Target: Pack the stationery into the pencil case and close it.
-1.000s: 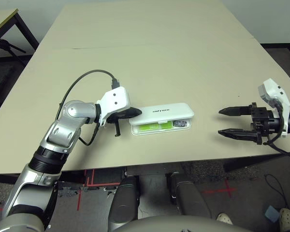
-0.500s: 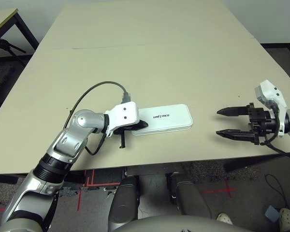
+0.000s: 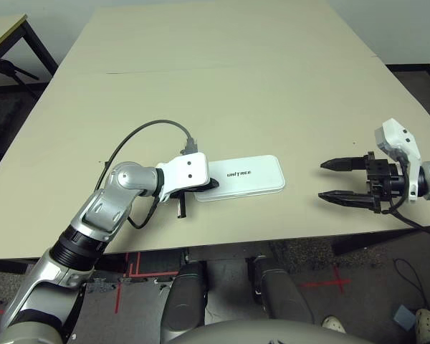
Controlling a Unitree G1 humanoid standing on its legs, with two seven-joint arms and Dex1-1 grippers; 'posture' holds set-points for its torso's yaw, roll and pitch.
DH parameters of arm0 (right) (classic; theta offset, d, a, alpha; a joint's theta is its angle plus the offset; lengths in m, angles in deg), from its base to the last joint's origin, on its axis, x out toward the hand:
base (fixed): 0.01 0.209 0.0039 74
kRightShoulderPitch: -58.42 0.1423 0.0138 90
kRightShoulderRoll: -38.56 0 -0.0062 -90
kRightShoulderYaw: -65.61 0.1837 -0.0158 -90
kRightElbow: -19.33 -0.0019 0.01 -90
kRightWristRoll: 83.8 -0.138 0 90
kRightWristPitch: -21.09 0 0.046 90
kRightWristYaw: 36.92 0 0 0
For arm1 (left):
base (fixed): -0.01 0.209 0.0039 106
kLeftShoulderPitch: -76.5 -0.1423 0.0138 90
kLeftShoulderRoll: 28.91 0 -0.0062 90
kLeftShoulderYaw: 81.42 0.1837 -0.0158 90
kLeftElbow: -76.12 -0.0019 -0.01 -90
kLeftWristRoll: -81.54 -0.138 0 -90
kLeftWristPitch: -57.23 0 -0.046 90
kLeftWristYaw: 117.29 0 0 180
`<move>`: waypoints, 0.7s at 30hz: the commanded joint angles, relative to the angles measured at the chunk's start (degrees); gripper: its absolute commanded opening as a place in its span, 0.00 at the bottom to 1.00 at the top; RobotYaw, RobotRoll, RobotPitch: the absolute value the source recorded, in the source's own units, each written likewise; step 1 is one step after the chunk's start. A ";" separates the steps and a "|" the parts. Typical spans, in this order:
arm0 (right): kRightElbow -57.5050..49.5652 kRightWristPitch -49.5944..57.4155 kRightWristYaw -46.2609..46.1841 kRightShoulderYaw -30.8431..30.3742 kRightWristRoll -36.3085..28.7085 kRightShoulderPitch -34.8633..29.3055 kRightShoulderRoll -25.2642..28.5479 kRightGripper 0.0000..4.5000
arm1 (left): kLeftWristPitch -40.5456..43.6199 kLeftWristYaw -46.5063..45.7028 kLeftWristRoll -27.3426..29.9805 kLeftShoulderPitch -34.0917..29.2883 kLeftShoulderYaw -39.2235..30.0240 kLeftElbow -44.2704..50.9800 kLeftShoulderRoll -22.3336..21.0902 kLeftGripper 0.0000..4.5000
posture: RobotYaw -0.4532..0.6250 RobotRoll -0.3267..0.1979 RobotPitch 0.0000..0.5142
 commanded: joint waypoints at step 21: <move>24.22 -21.55 -40.79 9.19 10.64 14.16 -21.32 1.00 | -9.68 -26.97 14.79 -3.23 -40.08 -16.06 9.33 0.99 | 0.41 0.62 0.30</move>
